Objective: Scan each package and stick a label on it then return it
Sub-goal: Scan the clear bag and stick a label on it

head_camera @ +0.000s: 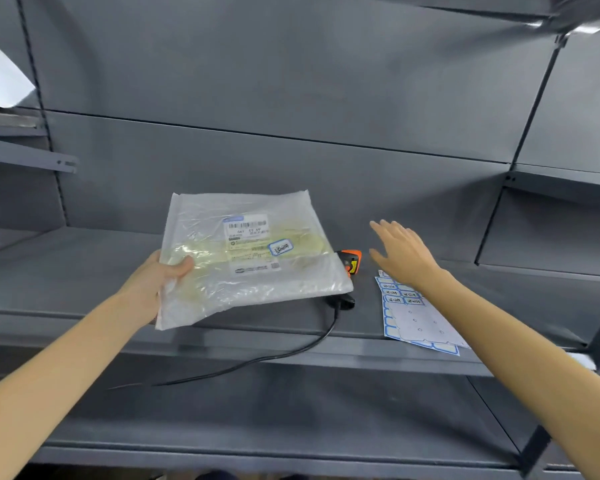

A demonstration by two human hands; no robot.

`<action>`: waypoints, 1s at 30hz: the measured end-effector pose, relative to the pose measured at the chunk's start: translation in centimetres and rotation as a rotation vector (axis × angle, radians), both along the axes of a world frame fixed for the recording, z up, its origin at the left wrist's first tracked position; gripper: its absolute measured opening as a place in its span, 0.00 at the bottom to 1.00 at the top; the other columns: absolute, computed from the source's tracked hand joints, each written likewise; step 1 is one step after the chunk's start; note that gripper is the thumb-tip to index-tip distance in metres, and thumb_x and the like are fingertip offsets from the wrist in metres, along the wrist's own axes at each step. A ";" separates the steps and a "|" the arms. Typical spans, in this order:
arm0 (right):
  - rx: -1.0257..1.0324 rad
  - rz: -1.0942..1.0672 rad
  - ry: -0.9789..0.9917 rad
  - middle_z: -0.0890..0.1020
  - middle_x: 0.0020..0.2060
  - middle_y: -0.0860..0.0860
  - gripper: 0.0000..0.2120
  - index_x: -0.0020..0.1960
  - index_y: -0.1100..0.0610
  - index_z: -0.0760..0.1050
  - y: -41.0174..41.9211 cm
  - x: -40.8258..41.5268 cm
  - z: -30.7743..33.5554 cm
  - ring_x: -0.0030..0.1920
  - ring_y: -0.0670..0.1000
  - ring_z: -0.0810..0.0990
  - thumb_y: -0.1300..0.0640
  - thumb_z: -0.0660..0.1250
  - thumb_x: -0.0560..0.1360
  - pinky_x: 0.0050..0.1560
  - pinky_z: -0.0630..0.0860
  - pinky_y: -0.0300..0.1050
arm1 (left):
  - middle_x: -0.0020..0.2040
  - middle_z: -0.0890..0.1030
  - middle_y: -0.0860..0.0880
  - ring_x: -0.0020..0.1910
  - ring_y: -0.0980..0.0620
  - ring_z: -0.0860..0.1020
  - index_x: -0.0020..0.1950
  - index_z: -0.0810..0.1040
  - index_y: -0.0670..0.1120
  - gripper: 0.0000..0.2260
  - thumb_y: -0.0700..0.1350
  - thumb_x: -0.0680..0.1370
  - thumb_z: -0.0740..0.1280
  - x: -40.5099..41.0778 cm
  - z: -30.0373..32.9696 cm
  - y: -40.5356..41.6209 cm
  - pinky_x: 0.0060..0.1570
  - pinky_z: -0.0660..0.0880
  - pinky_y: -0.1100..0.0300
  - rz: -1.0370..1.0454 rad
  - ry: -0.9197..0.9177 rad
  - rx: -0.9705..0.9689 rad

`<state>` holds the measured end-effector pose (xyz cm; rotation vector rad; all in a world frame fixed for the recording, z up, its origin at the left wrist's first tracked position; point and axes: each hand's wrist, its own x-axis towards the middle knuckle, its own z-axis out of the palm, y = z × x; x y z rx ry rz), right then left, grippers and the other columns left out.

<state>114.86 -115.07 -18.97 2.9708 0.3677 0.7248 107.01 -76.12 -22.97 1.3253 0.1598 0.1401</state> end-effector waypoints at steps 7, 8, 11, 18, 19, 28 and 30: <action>-0.092 -0.200 -0.039 0.61 0.75 0.55 0.30 0.78 0.56 0.52 -8.1 -4.3 1.8 0.75 0.57 0.57 0.49 0.57 0.81 0.72 0.56 0.52 | 0.44 0.85 0.49 0.40 0.52 0.85 0.59 0.75 0.46 0.13 0.38 0.76 0.69 0.7 1.1 -9.4 0.32 0.79 0.59 -0.228 -0.071 -0.080; -0.098 -0.243 -0.030 0.61 0.75 0.55 0.30 0.79 0.56 0.51 -9.8 -5.2 1.8 0.75 0.57 0.57 0.49 0.57 0.81 0.73 0.56 0.52 | 0.43 0.85 0.49 0.39 0.53 0.85 0.58 0.75 0.46 0.13 0.38 0.75 0.70 0.8 1.1 -11.1 0.30 0.79 0.60 -0.257 -0.065 -0.096; -0.115 -0.367 -0.005 0.60 0.76 0.55 0.30 0.79 0.56 0.51 -14.7 -8.5 1.6 0.75 0.57 0.56 0.49 0.56 0.81 0.73 0.56 0.52 | 0.49 0.84 0.46 0.42 0.50 0.84 0.62 0.74 0.44 0.17 0.37 0.74 0.70 0.8 0.8 -16.1 0.33 0.80 0.56 -0.358 -0.049 -0.123; -0.094 -0.617 0.032 0.61 0.76 0.55 0.30 0.78 0.54 0.53 -25.6 -17.8 -0.7 0.76 0.57 0.56 0.50 0.58 0.80 0.74 0.55 0.53 | 0.59 0.81 0.42 0.55 0.40 0.80 0.67 0.73 0.45 0.22 0.35 0.75 0.70 -1.5 -0.6 -26.4 0.56 0.77 0.42 -0.553 -0.020 -0.147; -0.083 -0.647 0.038 0.61 0.75 0.55 0.30 0.78 0.55 0.53 -26.9 -19.0 -1.1 0.76 0.57 0.56 0.50 0.58 0.80 0.74 0.54 0.53 | 0.59 0.81 0.42 0.55 0.40 0.80 0.67 0.73 0.45 0.22 0.34 0.74 0.70 -1.9 -0.9 -27.7 0.56 0.77 0.42 -0.571 -0.013 -0.149; 0.051 -0.863 0.189 0.63 0.75 0.54 0.31 0.78 0.54 0.54 -34.2 -27.5 -9.9 0.75 0.57 0.59 0.48 0.61 0.79 0.73 0.58 0.53 | 0.55 0.82 0.44 0.52 0.43 0.81 0.63 0.74 0.47 0.20 0.33 0.73 0.71 -6.5 -7.4 -37.2 0.53 0.78 0.47 -0.722 0.114 -0.147; 0.124 -0.874 0.232 0.64 0.74 0.54 0.31 0.78 0.54 0.56 -35.1 -28.8 -13.1 0.75 0.56 0.60 0.48 0.62 0.78 0.73 0.59 0.53 | 0.53 0.82 0.44 0.49 0.43 0.82 0.61 0.74 0.48 0.19 0.33 0.73 0.71 -7.6 -10.3 -38.3 0.49 0.79 0.48 -0.758 0.174 -0.160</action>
